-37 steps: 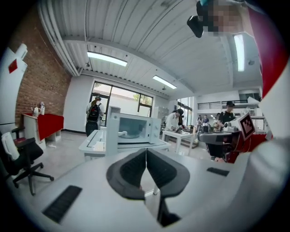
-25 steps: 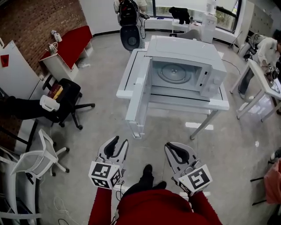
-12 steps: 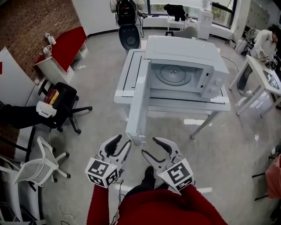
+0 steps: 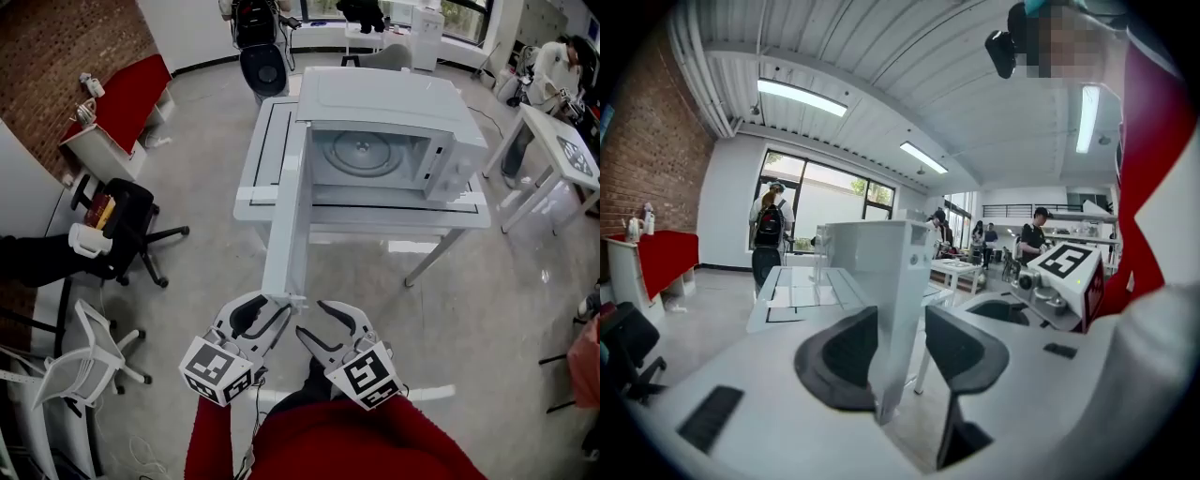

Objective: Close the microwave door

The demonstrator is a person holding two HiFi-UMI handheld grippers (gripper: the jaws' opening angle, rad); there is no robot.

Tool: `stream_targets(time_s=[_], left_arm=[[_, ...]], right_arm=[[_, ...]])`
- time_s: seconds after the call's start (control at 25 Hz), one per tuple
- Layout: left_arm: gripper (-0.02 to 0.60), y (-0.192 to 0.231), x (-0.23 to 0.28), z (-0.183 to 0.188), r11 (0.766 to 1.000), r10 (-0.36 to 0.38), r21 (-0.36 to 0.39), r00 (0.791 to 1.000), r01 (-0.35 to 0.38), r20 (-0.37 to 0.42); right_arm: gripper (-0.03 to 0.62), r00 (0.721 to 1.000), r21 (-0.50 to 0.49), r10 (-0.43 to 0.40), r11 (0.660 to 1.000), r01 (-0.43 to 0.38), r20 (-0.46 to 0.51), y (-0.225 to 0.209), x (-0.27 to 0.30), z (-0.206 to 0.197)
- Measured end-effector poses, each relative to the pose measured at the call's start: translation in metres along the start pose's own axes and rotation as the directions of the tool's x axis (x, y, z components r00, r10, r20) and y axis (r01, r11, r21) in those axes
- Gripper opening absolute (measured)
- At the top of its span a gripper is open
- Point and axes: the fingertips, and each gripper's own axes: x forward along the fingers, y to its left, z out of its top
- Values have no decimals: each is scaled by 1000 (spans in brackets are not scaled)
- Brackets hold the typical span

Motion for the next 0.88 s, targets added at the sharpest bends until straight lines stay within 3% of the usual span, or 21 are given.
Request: stream_targets(time_s=[0.52,0.88], left_arm=[[166,-53,47,4,982,-186,-21,982,186,23],[164,-93,117,13,961,-263,86,965,262,-1]], right_arm=[[227,983,135,-183,974,183,-13,-41,-54,-32],[227,961,149,-278,949,276,-14,-70,-94,-45]])
